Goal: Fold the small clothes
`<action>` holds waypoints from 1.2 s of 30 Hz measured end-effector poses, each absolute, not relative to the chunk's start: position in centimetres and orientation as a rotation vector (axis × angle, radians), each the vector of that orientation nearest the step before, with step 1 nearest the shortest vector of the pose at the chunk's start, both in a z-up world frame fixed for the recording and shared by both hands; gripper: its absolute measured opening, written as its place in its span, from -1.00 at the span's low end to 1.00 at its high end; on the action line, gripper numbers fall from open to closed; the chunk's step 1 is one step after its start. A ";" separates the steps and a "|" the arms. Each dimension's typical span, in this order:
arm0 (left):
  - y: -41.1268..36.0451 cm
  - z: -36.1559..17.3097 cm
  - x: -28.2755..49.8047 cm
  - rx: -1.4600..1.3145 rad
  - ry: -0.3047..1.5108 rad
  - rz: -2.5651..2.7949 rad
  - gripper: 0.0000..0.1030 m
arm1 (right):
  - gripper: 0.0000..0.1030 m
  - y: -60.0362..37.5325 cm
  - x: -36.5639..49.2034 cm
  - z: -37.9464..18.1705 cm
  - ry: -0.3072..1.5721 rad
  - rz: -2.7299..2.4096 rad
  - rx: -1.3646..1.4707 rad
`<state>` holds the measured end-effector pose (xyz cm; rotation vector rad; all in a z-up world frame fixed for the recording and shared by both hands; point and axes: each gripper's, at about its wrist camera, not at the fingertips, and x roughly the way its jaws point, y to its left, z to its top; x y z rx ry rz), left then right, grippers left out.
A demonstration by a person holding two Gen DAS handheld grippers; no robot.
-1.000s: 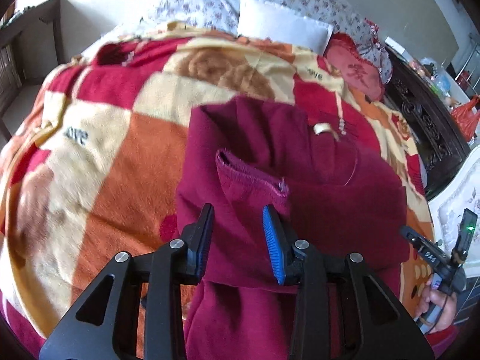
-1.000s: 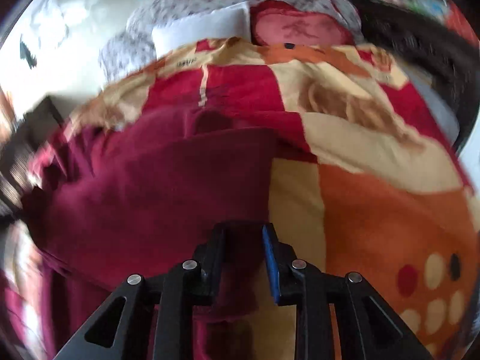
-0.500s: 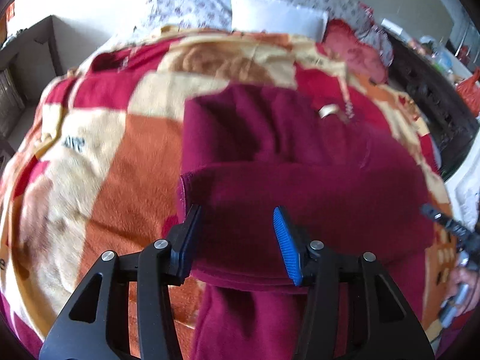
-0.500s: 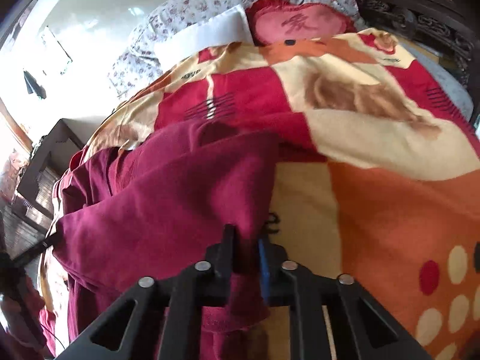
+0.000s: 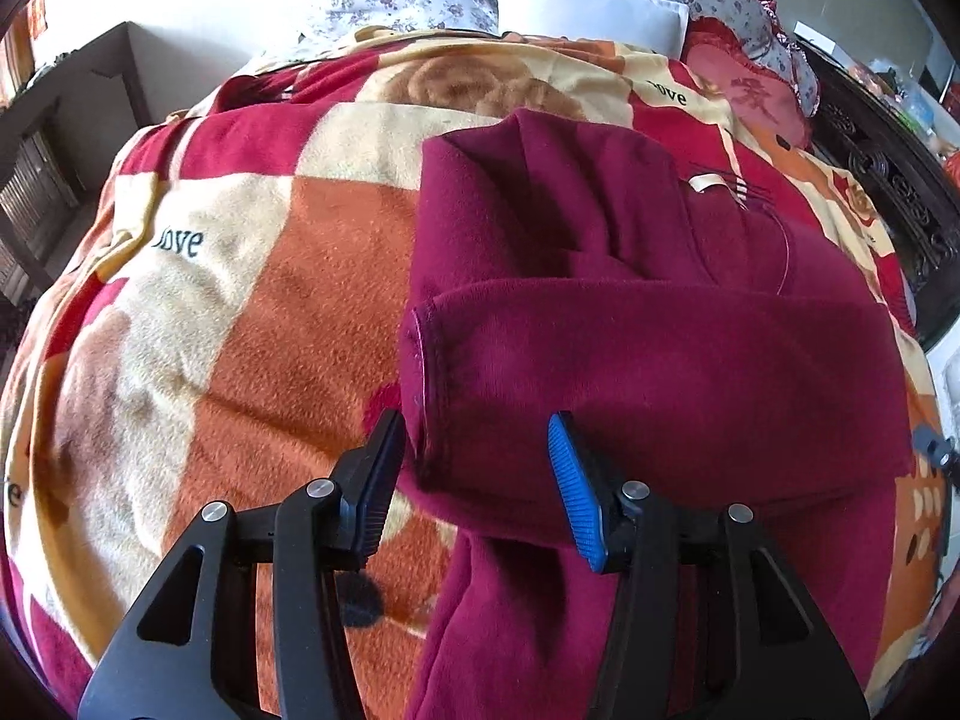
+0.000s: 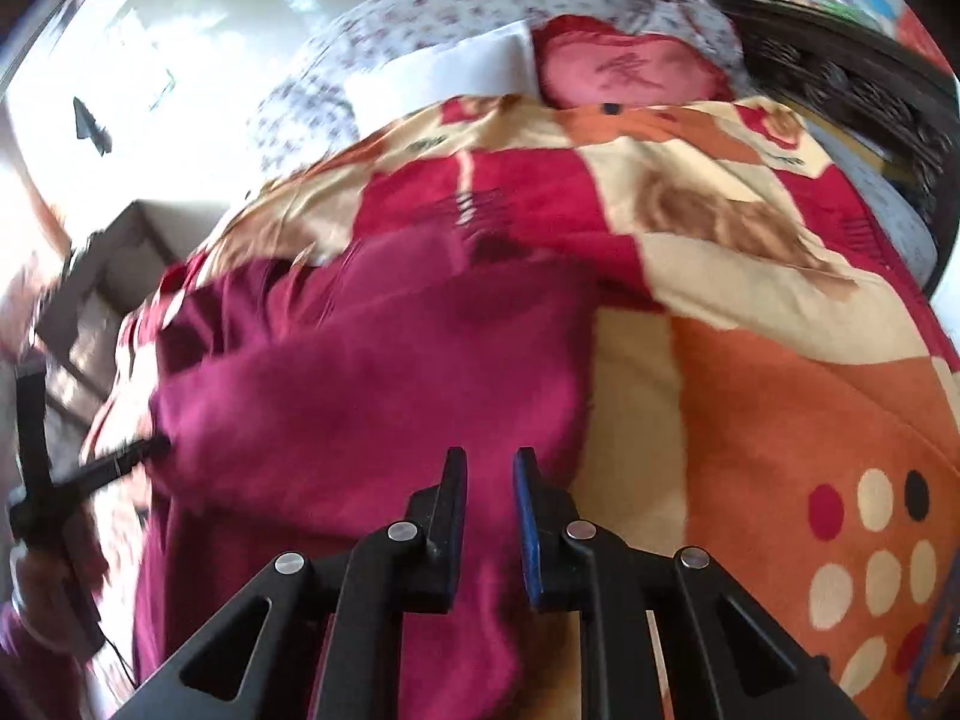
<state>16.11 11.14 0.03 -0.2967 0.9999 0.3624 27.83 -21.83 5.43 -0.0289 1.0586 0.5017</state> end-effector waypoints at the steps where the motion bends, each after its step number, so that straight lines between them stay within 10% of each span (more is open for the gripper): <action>1: 10.9 0.2 15.9 -0.290 0.998 0.367 -0.04 | -0.72 -21.6 27.6 4.7 1.073 0.494 -0.050; 36: 6.9 -1.4 -2.9 -0.382 1.168 0.266 -0.04 | -0.13 -31.1 10.5 5.0 1.232 0.560 0.041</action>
